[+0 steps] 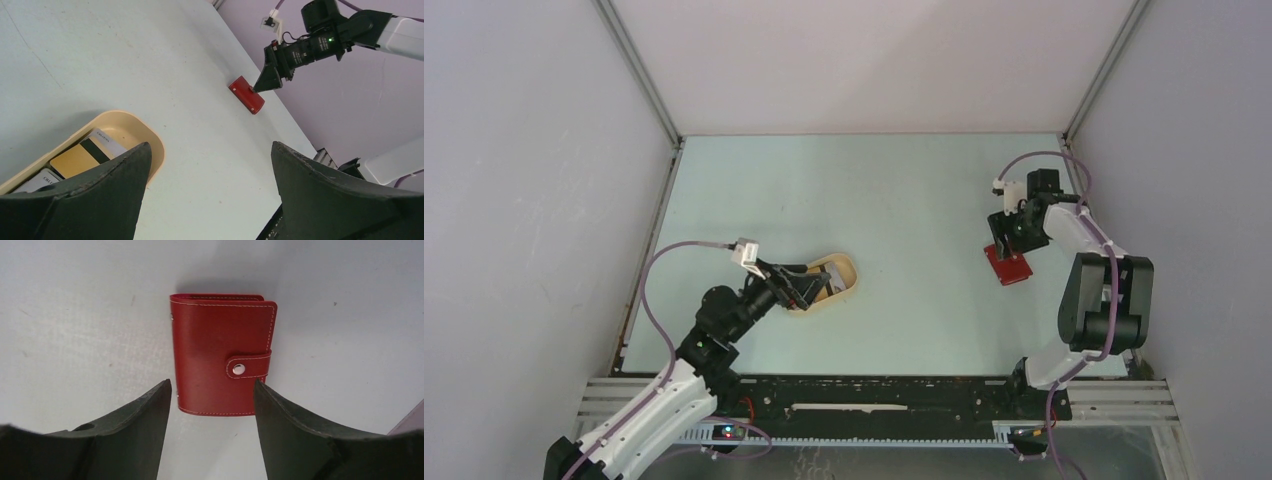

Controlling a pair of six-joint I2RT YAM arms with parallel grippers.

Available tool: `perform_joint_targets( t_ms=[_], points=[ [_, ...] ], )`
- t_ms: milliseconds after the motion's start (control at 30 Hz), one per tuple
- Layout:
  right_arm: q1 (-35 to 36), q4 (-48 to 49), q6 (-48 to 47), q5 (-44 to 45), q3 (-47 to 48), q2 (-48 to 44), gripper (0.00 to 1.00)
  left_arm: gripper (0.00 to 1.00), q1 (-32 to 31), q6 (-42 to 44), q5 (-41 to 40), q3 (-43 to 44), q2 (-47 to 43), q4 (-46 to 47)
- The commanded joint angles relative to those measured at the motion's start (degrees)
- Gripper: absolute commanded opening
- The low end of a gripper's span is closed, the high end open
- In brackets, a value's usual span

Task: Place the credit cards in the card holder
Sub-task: Move the card holder to the center of the board.

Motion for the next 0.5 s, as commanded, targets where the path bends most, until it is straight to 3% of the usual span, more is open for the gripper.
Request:
perform_joint_targets(
  t_ms=[0,267,467],
  points=[
    [-2.9,1.3,1.2,1.2,0.7,0.8,0.72,0.94,-0.2,-1.0,1.3,-0.9,-0.3,3.0],
    [-7.4,-1.5,1.5,-3.6,2.7,7.0,0.81,0.94,-0.1,-1.5,2.1,-1.7,0.4,5.3],
    [-6.0,-5.0,0.9,-8.3,4.2,10.9,0.73,0.93,-0.3,-2.5,3.6,-2.8,0.7,8.4]
  ],
)
